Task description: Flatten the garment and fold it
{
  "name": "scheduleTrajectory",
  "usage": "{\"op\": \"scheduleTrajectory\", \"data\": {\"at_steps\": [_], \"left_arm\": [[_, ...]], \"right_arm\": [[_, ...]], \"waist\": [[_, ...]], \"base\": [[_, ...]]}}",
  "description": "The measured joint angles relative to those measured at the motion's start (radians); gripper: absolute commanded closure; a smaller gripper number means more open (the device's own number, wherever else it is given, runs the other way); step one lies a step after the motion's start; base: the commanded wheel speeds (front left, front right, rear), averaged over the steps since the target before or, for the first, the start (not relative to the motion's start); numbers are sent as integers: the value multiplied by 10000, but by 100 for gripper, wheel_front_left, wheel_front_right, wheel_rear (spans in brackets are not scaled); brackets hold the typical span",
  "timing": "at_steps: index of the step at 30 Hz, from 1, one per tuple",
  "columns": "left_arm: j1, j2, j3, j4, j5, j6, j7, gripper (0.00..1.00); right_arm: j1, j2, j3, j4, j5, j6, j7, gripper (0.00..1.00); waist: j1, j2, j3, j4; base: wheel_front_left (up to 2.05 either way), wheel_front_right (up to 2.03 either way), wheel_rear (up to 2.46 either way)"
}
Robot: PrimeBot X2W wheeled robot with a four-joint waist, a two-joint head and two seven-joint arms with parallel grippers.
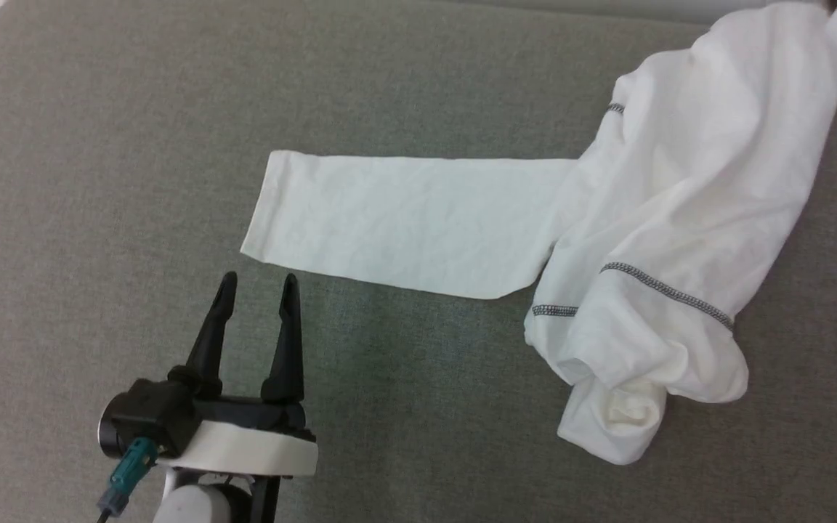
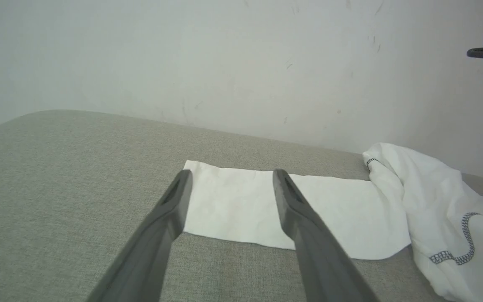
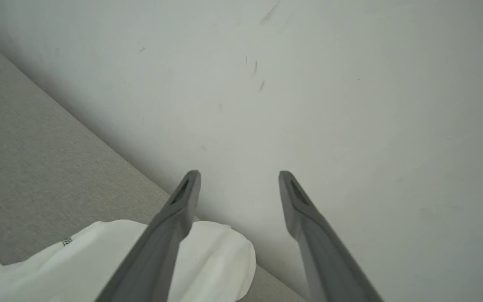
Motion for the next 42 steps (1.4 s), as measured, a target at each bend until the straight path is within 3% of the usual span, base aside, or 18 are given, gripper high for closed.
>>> {"op": "scheduleTrajectory", "data": {"at_steps": [6, 10, 18, 23, 29, 36, 39, 40, 42], "left_arm": [[437, 0, 138, -2, 21, 58, 0, 0], [733, 0, 240, -29, 84, 90, 0, 0], [1060, -2, 226, -73, 88, 88, 0, 0], [1148, -2, 171, -46, 88, 86, 0, 0], [1240, -2, 138, -2, 88, 82, 0, 0], [1239, -2, 132, 48, 130, 0, 0, 0], [1240, -2, 148, 42, 176, 0, 0, 0], [1240, -4, 151, 38, 176, -2, 0, 0], [1241, -2, 184, 23, 176, 0, 0, 0]], "right_arm": [[1975, 583, -397, -1269, 1977, 0, 917, 0], [3711, 660, -669, -2700, 2704, 0, 1384, 0], [7458, 894, -1308, -5122, 3196, -2, 2472, 0], [8998, 644, -1386, -6090, 3072, -2, 3060, 0], [9742, 470, -913, -5902, 2355, -2, 2899, 0], [9461, 631, -278, -4040, 1453, 0, 1737, 0], [9171, 1110, -548, -3582, 1266, -2, 1145, 89], [9065, 1210, -570, -3540, 1175, 0, 997, 100], [8857, 1415, -750, -3559, 1145, 0, 732, 100]], "waist": [[-2, 0, -746, -269], [-3, 0, -1203, -444], [-4, 0, -1779, -594], [-2, 0, -1867, -399], [-1, 0, -1952, -120], [-1, 0, -2035, 157], [0, 0, -2041, 252], [0, 0, -2039, 264], [0, 0, -2035, 237]], "base": [[0, 0, 0], [0, 0, 0], [0, 0, 0], [0, 0, 0], [0, 0, 0], [0, 0, 0], [0, 0, 0], [0, 0, 0], [0, 0, 0]]}}
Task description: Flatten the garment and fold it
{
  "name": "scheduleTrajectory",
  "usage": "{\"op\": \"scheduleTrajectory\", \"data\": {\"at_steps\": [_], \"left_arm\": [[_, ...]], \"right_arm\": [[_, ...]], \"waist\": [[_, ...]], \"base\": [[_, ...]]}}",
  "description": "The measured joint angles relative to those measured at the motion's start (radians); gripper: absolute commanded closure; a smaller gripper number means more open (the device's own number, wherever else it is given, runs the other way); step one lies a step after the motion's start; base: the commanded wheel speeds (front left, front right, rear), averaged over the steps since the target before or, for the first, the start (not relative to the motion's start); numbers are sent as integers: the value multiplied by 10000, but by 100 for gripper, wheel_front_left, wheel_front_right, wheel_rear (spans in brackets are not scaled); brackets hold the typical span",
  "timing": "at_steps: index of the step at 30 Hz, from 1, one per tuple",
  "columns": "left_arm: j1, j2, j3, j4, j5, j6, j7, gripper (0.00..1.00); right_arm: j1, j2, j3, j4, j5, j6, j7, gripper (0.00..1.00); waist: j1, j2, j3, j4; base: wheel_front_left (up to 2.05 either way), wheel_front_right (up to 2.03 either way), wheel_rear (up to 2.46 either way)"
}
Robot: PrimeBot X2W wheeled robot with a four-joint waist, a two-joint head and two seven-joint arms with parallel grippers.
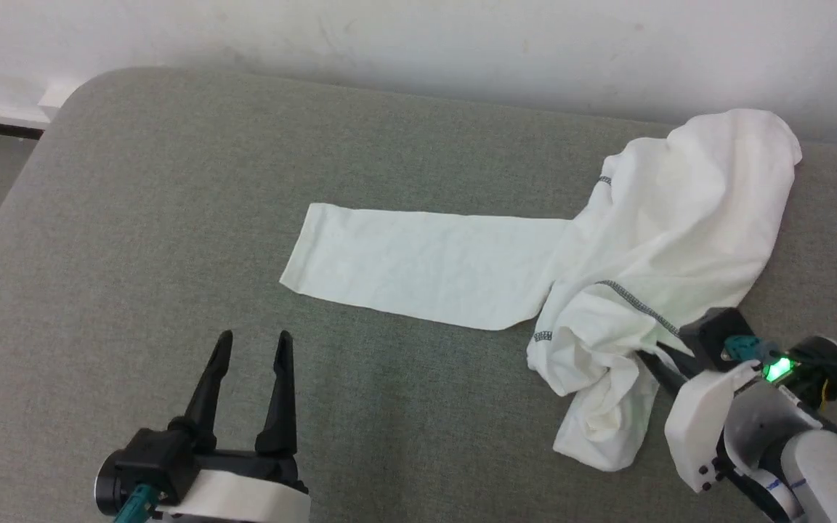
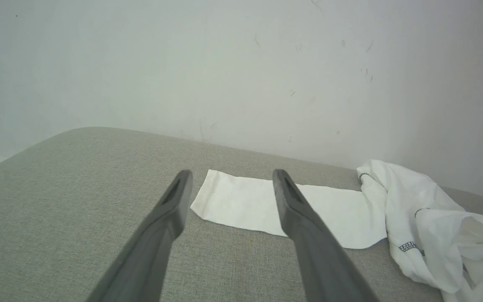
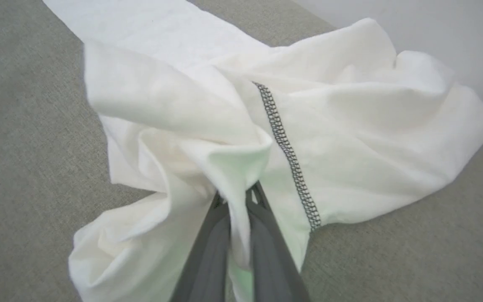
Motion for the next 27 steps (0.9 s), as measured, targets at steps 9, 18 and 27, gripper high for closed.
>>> {"op": "scheduleTrajectory", "data": {"at_steps": [9, 18, 27], "left_arm": [[6, -2, 73, -58, -2, 2, 0, 0], [5, -6, 84, -84, -8, 0, 0, 0], [10, 0, 341, -123, 6, -92, 0, 0]], "right_arm": [[-1372, 140, -1735, -1680, -307, 0, -531, 100], [1027, 1611, -6594, -3484, -1269, -2, -466, 100], [3787, 3478, -7931, -2313, -1971, -2, -1256, 0]], "waist": [[0, 0, -56, -575], [-1, 0, -13, -1115], [0, 0, 243, -1430]], "base": [[0, 0, 0], [0, 0, 0], [0, 0, 0]]}}
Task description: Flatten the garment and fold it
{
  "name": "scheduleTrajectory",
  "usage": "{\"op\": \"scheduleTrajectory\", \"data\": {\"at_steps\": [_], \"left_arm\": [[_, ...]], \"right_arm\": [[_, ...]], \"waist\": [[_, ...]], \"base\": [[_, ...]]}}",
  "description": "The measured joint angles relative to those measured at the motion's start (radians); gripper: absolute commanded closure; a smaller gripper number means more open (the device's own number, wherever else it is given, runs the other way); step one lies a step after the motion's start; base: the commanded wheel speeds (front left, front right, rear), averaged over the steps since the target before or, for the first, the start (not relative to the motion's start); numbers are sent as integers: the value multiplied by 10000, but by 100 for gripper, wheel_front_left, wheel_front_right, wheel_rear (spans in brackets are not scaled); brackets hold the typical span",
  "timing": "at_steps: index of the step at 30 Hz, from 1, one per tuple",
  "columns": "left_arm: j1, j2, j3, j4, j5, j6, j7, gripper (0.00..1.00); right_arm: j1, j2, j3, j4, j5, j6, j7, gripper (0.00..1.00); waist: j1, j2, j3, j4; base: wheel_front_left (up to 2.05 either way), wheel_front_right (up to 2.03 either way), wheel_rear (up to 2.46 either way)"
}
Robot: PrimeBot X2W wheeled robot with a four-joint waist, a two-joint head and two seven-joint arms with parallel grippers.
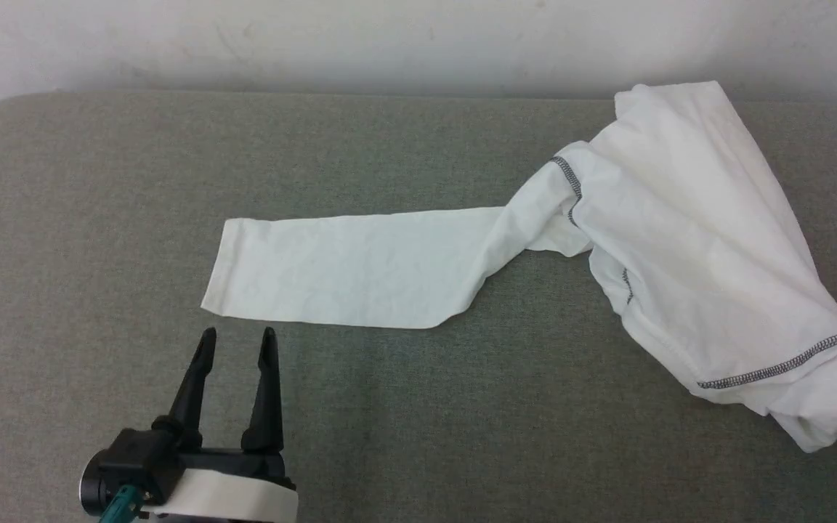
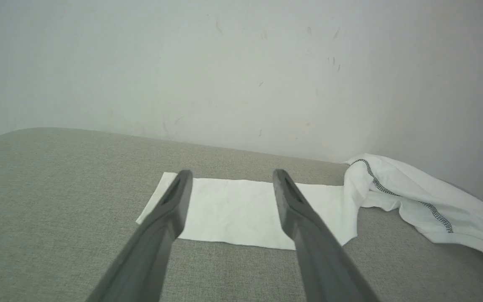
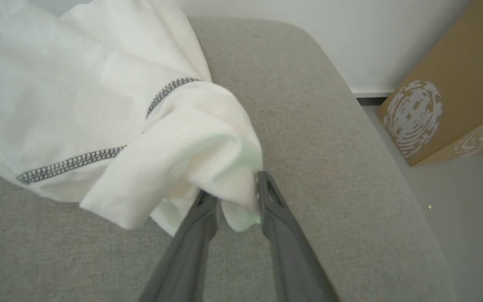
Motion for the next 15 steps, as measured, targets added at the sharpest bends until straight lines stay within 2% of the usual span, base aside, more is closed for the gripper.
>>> {"op": "scheduleTrajectory", "data": {"at_steps": [3, 7, 15], "left_arm": [[-1, -2, 13, 2, 107, -12, 0, 0], [-1, -2, 25, 0, 171, -82, 0, 0], [-1, -2, 19, -46, 173, -86, 0, 0]], "right_arm": [[-141, 63, 374, 497, -59, 0, -339, 0], [-836, 29, 1047, 571, -50, 0, -909, 0], [-1448, 153, 2155, -453, -274, 0, -2566, 0]], "waist": [[0, 0, -10, -155], [0, 0, -103, -323], [0, 0, -243, -571]], "base": [[0, 0, 0], [0, 0, 0], [0, 0, 0]]}}
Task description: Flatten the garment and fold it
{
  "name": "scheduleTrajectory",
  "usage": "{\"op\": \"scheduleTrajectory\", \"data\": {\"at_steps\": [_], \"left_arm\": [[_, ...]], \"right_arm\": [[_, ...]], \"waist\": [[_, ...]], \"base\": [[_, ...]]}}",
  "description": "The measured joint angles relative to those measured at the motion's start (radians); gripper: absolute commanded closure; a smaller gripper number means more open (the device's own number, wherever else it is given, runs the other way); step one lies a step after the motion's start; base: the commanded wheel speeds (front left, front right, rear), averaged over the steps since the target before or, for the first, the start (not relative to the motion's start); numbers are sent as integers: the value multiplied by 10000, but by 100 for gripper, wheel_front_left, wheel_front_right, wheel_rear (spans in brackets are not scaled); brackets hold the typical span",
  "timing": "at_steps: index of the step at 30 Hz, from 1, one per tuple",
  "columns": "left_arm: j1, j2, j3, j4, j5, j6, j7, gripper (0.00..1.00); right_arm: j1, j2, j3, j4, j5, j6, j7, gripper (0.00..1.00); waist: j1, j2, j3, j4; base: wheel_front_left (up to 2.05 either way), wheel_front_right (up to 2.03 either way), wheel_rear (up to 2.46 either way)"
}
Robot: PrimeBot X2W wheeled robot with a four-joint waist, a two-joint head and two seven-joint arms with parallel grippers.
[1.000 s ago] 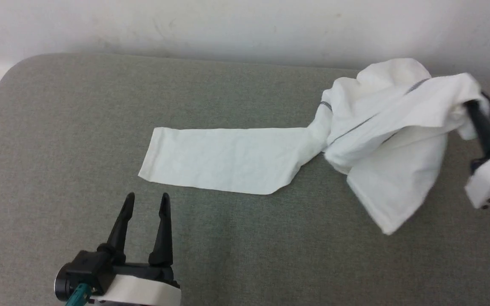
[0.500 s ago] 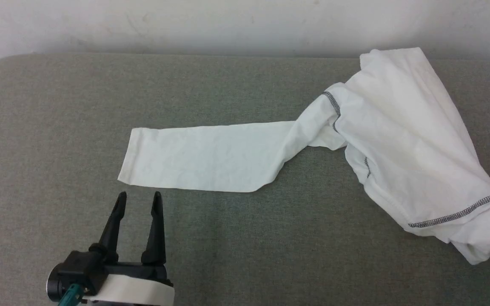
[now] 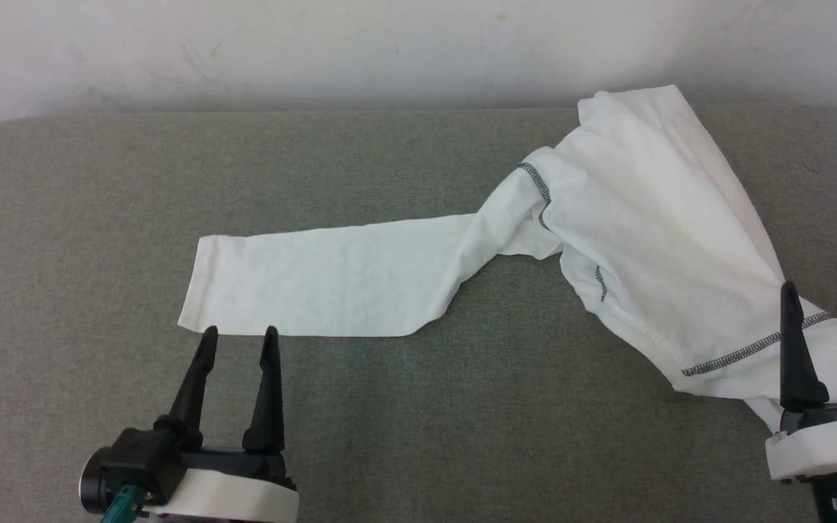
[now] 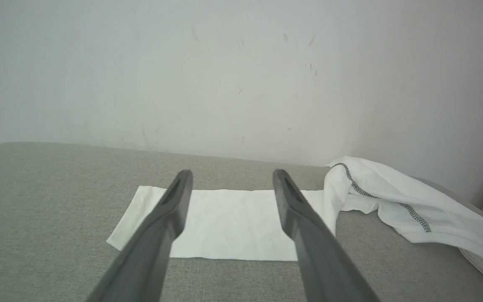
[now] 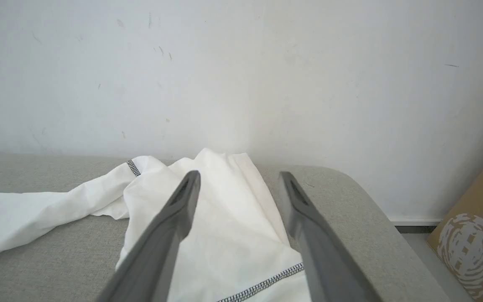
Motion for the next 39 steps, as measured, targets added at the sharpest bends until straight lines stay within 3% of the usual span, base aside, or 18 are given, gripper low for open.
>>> {"op": "scheduleTrajectory", "data": {"at_steps": [3, 8, 16, 19, 28, 39], "left_arm": [[4, -2, -13, -23, 0, 0, 0, 0], [131, -2, -21, -67, -8, 0, 0, 0], [201, 29, -81, -71, 109, 13, 0, 0], [-423, 295, -343, 27, 368, -73, 82, 0], [-3688, 1212, -1864, 675, 782, -468, 2336, 0], [-5751, 2080, -4370, 2752, -159, -535, 4842, 0]], "right_arm": [[112, 67, 236, -146, -105, 0, -589, 0], [590, 82, 330, 437, 652, 0, -1513, 0], [649, 88, 456, 832, 713, 0, -1810, 0], [517, 92, 499, 805, 702, 0, -1818, 0], [50, 90, 585, 802, 715, 0, -1877, 0], [-235, 92, 759, 826, 834, 0, -1910, 0]], "waist": [[1, 0, -35, -15], [0, 0, -75, -4], [0, 0, 6, -180], [1, 0, 152, -258], [2, 0, 836, -585], [3, 0, 1829, -1184]], "base": [[0, 0, 0], [0, 0, 0], [0, 0, 0], [0, 0, 0], [0, 0, 0], [0, 0, 0]]}}
